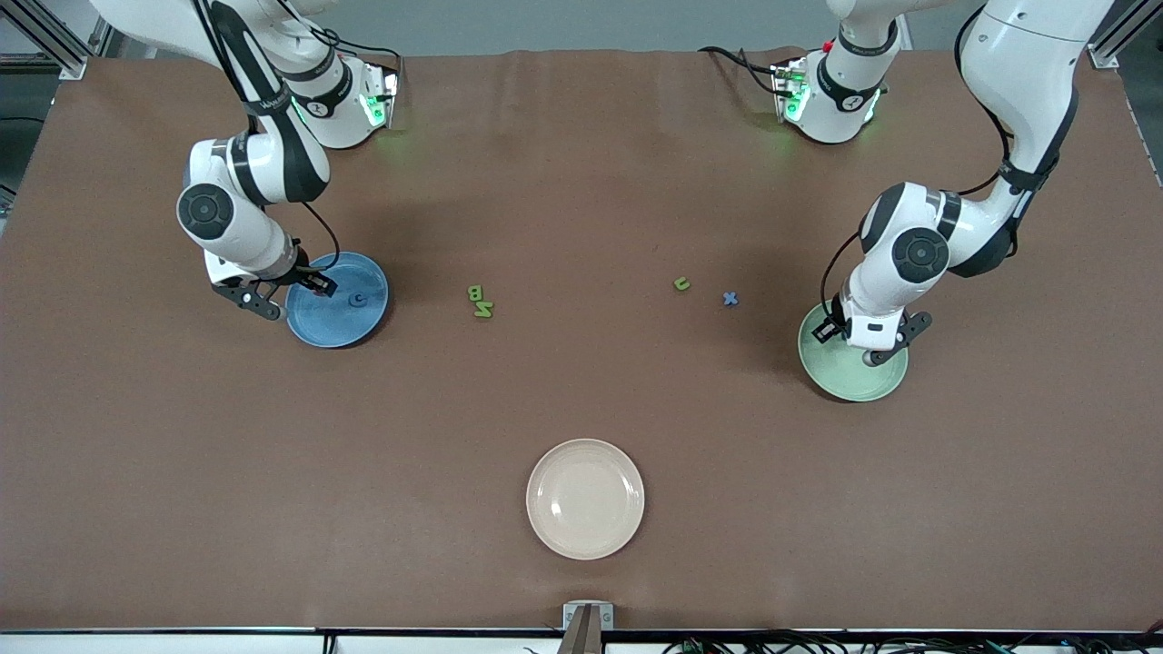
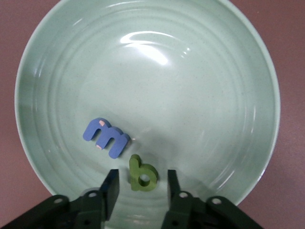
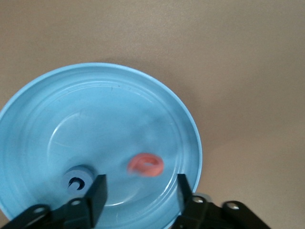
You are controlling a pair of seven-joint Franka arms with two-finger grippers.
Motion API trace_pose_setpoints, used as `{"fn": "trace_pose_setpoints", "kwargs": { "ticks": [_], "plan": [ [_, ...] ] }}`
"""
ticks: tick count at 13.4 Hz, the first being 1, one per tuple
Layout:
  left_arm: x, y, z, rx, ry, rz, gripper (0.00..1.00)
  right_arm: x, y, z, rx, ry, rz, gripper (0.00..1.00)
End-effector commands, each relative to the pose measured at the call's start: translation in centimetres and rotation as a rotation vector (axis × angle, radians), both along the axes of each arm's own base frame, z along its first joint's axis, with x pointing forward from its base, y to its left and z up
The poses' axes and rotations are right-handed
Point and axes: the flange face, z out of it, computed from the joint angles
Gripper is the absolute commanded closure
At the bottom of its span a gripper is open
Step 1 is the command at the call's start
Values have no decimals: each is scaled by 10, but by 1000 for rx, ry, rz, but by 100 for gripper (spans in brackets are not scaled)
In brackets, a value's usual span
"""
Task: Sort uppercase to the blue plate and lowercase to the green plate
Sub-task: 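Grasp the x with the left gripper while the right gripper reaches the B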
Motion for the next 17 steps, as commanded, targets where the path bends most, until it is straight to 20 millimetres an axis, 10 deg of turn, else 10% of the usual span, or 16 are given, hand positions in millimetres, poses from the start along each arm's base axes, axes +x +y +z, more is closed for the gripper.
{"fn": "trace_pose_setpoints", "kwargs": {
  "ticks": [1,6,11,17],
  "plan": [
    [-1,-7,19,22,-14,-20,0,-8,-2,5,-3,-9,10,0],
    [1,-67,43,-6,-44,-125,0,0,18,13,0,-32,19,0],
    [-15,-143,37,-89,-61,-258,0,15,136,34,-25,-108,-95,0],
    [-43,-167,6,-102,9,-481,1,9,217,31,40,-105,-101,0]
  ]
}}
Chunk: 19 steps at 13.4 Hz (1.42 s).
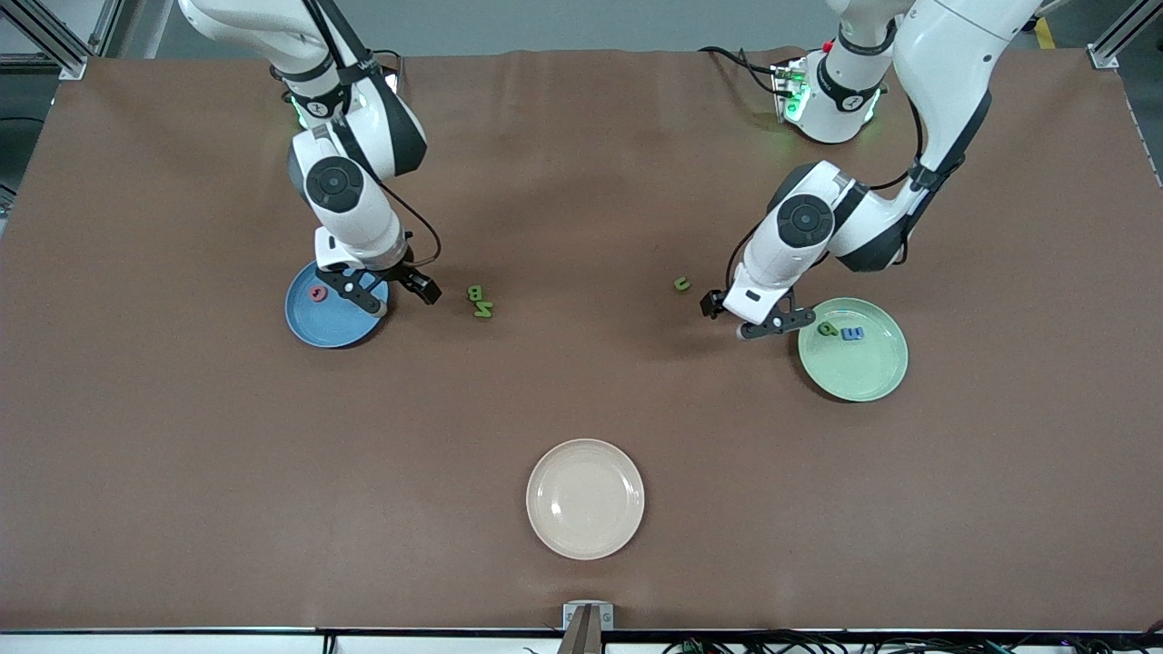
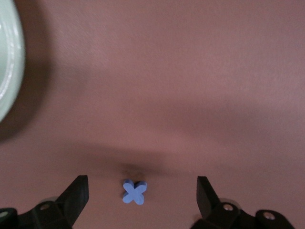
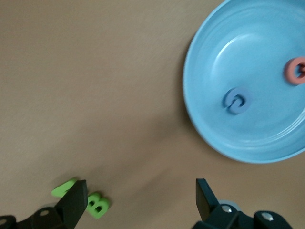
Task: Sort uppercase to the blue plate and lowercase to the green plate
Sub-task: 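Grasp the x with the left gripper while the right gripper reaches the B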
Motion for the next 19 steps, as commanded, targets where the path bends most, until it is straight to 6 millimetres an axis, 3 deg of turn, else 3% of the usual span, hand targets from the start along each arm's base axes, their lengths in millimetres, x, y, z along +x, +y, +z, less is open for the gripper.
{"fn": "trace_pose_setpoints", "kwargs": {
  "ticks": [1,4,7,10,16,19],
  "plan": [
    [-6,1,-15,12,9,-61,7,-1,23,-5,7,3,80,0],
    [-15,2,-25,21,25,-78,15,-18,54,-14,15,11,369,0],
    [-19,5,-31,24,41,-73,25,-38,88,-29,28,-36,455,0],
    [-22,5,-34,26,48,-70,34,-42,93,-43,19,-41,494,0],
    [-23,6,-36,25,54,-67,64,-42,93,-44,18,-39,499,0],
    [-21,7,-35,24,51,-65,84,-42,93,-44,18,-39,497,0]
  ]
}}
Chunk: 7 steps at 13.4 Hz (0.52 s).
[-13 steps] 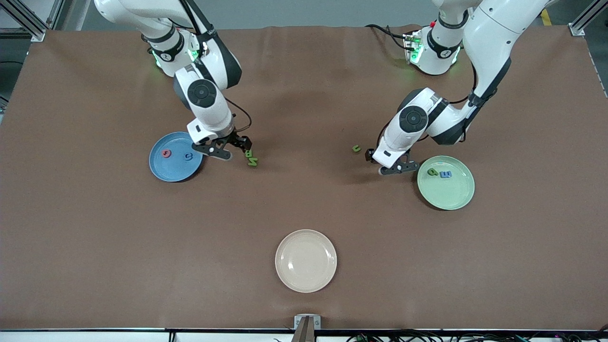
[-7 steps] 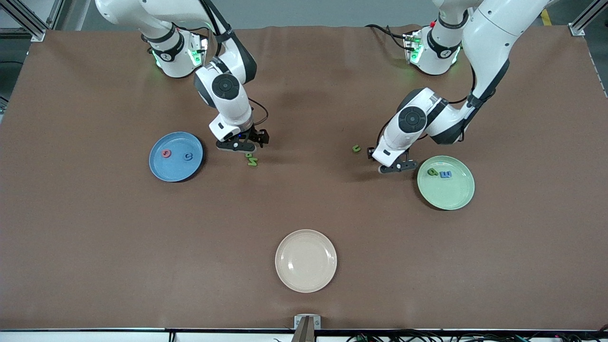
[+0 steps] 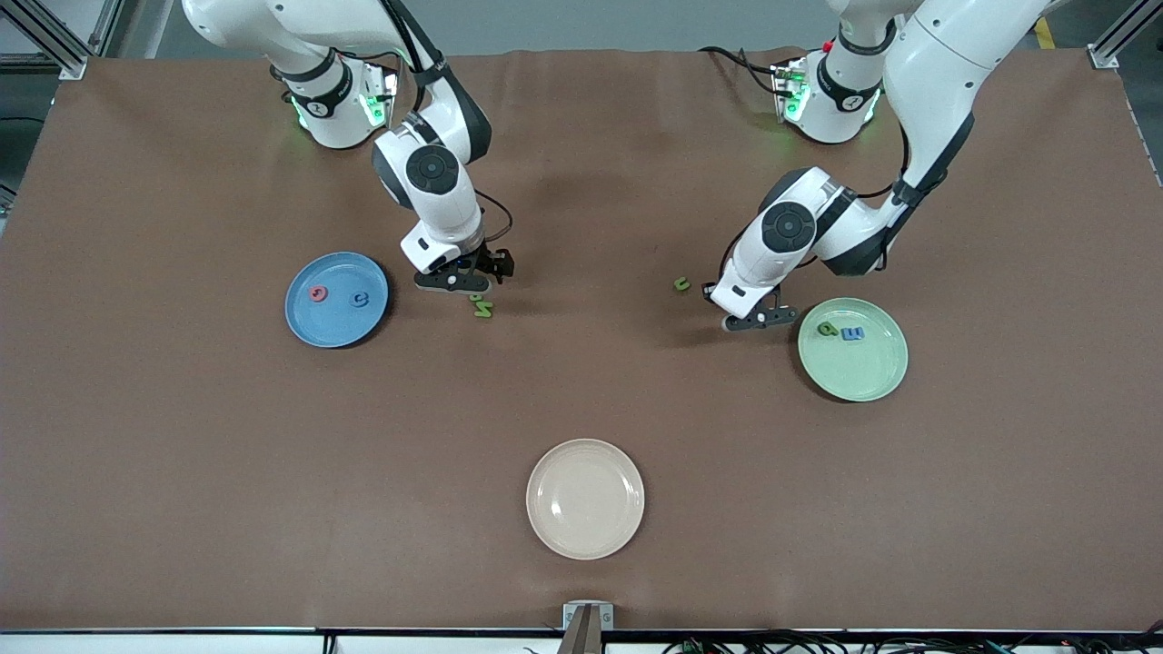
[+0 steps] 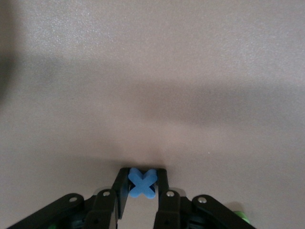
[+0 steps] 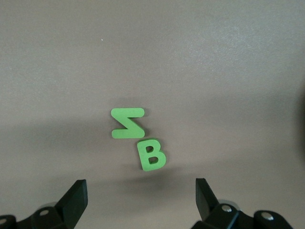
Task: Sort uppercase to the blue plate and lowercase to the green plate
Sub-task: 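Place the x on the green plate while the right gripper grasps the B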
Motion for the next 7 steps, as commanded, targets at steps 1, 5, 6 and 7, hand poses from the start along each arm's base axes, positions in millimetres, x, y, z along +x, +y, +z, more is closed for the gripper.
{"fn": "trace_pose_setpoints", "kwargs": {
  "ticks": [1,5,6,7],
  "plan": [
    [1,8,0,10,-7,-6,87,2,0,2,3,-4,5,0],
    [15,15,28,40,-41,-74,93,2,1,2,5,-5,7,0],
    [23,22,38,64,-33,-117,93,2,1,2,4,-5,5,0],
    [31,27,47,65,-33,-145,93,2,1,2,5,-5,7,0]
  ]
}}
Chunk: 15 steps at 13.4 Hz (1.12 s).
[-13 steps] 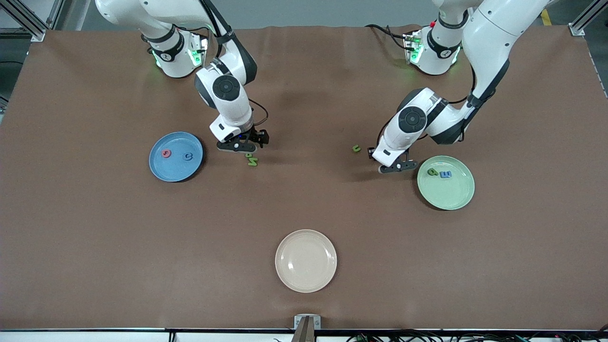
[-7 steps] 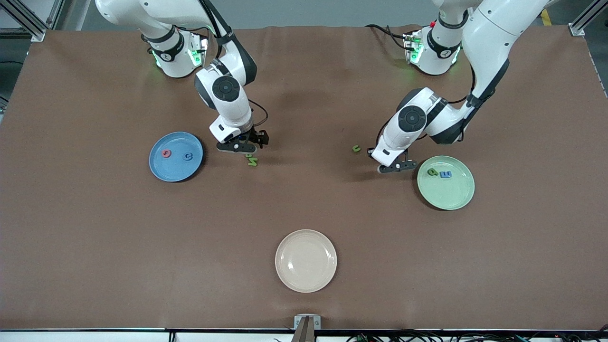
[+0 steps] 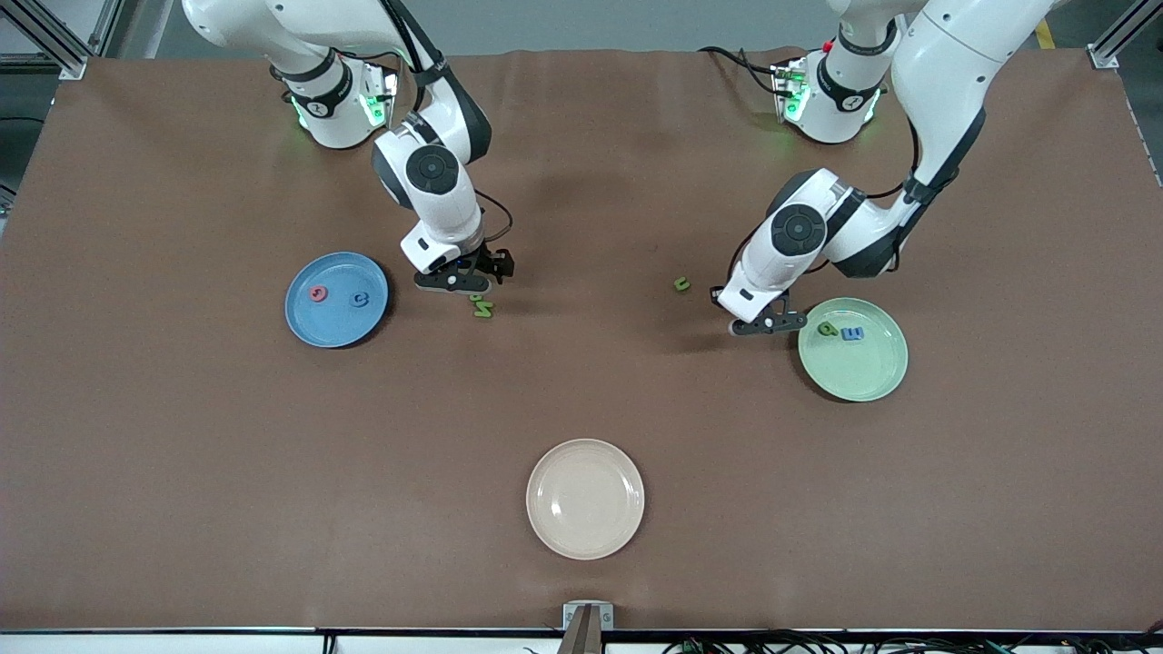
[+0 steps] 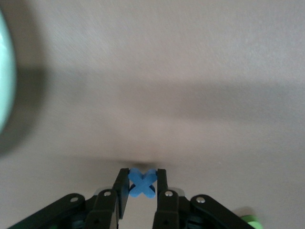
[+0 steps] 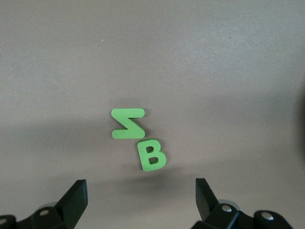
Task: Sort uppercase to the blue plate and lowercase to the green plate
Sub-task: 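Place the x on the green plate while the right gripper grasps the B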
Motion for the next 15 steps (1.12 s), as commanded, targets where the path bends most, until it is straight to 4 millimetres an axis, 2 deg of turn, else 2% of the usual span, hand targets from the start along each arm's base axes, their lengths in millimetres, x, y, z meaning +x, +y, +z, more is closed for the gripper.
{"fn": "trace_pose_setpoints", "kwargs": {
  "ticks": [1,4,10,15],
  "plan": [
    [22,19,38,28,-36,-66,93,1,1,2,4,-4,7,0],
    [51,72,51,6,-40,-117,93,2,1,2,5,-6,7,0],
    [73,169,47,-15,-24,-223,93,0,0,-4,6,-7,9,0],
    [83,218,24,-42,-11,-274,93,-6,-4,-26,2,-12,15,0]
  ]
}}
